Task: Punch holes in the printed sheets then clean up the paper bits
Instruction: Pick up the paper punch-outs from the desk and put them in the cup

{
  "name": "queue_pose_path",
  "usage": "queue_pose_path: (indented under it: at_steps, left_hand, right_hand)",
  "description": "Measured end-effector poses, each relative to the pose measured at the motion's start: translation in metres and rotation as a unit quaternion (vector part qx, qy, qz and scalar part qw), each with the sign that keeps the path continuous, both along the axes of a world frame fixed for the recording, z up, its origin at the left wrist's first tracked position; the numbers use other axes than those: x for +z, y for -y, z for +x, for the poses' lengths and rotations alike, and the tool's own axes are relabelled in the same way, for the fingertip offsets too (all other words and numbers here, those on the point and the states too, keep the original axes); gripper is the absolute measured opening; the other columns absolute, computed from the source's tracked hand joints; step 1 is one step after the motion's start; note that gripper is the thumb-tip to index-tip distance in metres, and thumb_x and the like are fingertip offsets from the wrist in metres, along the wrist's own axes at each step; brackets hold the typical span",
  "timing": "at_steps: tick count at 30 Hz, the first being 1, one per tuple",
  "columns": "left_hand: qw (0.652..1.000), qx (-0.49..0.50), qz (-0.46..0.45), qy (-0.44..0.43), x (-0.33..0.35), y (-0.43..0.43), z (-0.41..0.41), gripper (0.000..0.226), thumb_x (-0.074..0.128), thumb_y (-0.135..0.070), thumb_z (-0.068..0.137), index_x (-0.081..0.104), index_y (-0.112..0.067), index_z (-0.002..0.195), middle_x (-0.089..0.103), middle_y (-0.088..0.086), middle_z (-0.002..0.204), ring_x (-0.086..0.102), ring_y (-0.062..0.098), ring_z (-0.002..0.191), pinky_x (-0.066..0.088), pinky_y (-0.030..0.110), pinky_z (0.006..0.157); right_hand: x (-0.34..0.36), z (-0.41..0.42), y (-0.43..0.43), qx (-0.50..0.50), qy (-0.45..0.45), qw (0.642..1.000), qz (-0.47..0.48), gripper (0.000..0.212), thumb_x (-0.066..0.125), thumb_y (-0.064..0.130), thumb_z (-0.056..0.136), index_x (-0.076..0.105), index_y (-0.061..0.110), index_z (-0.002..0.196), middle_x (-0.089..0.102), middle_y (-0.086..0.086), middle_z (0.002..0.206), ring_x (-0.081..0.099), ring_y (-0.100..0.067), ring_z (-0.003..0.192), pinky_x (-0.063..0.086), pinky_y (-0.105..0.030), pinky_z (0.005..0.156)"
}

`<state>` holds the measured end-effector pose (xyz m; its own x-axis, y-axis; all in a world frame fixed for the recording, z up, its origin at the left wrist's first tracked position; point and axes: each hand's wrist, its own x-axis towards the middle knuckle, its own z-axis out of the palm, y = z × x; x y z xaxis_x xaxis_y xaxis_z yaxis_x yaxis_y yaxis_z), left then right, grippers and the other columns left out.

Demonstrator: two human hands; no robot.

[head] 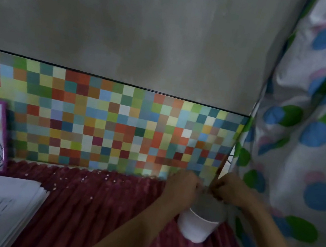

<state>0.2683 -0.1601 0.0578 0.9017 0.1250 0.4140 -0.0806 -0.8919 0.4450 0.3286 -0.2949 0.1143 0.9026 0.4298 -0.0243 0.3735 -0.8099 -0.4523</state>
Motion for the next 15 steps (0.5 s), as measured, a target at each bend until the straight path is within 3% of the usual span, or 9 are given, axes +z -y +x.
queue_pose_path:
  at_steps: [4,6,8,10,12,14,15]
  left_hand:
    - [0.999,0.05,-0.002,-0.004,-0.006,0.004,-0.001,0.007,0.072,-0.024,0.081,0.075,-0.02,0.077,0.062,0.004,0.104,0.051,0.025,0.108,0.037,0.039,0.086]
    - [0.998,0.04,-0.029,-0.03,-0.009,0.0,-0.001,0.015,0.08,-0.03,0.075,0.069,-0.022,0.069,0.063,0.003,0.107,0.05,0.024,0.111,0.041,0.044,0.094]
    - [0.998,0.023,-0.052,-0.03,-0.009,-0.003,-0.003,0.013,0.082,-0.027,0.074,0.073,-0.02,0.067,0.065,0.003,0.103,0.052,0.023,0.111,0.044,0.047,0.095]
    - [0.999,0.005,-0.047,-0.026,-0.009,-0.004,-0.003,0.006,0.074,-0.019,0.083,0.078,-0.017,0.08,0.062,0.004,0.106,0.051,0.026,0.112,0.042,0.045,0.092]
    - [0.999,-0.016,-0.026,-0.023,-0.011,-0.003,-0.002,0.019,0.06,-0.01,0.089,0.077,-0.015,0.096,0.061,0.007,0.112,0.051,0.028,0.113,0.04,0.043,0.091]
    - [0.999,-0.02,-0.042,-0.014,-0.013,0.0,-0.001,0.022,0.058,-0.011,0.089,0.076,-0.017,0.1,0.063,0.007,0.113,0.054,0.027,0.111,0.044,0.044,0.093]
    - [0.998,-0.013,-0.057,0.002,-0.013,0.002,-0.001,0.017,0.062,-0.015,0.088,0.076,-0.02,0.094,0.065,0.005,0.107,0.058,0.026,0.106,0.046,0.044,0.09]
  right_hand:
    - [-0.007,-0.003,0.001,-0.02,0.028,0.999,0.018,0.005,0.079,0.004,0.073,0.077,0.003,0.077,0.061,0.002,0.058,0.051,-0.004,0.049,0.036,-0.011,0.043]
    - [-0.01,-0.004,0.002,-0.025,0.039,0.998,0.031,0.011,0.086,0.008,0.065,0.076,0.009,0.069,0.057,0.008,0.053,0.05,-0.002,0.048,0.032,-0.008,0.041]
    - [-0.012,-0.004,0.005,-0.023,0.056,0.998,0.029,0.013,0.087,0.006,0.063,0.077,0.011,0.07,0.064,0.005,0.06,0.056,-0.004,0.054,0.038,-0.009,0.046]
    - [-0.013,-0.004,0.005,-0.021,0.064,0.997,0.022,0.016,0.081,-0.001,0.066,0.079,0.012,0.075,0.073,-0.001,0.073,0.065,-0.011,0.067,0.051,-0.02,0.061]
    - [-0.013,-0.004,0.004,-0.02,0.054,0.998,0.022,0.023,0.072,-0.009,0.069,0.079,0.013,0.072,0.075,-0.004,0.075,0.069,-0.016,0.073,0.057,-0.031,0.071]
    - [-0.012,-0.004,0.004,-0.018,0.057,0.998,0.02,0.018,0.075,-0.007,0.068,0.079,0.011,0.072,0.074,-0.005,0.075,0.07,-0.017,0.075,0.056,-0.031,0.07]
    - [-0.01,-0.005,0.004,-0.019,0.071,0.997,0.02,0.013,0.08,-0.003,0.067,0.078,0.009,0.073,0.074,-0.006,0.076,0.068,-0.017,0.074,0.054,-0.029,0.067]
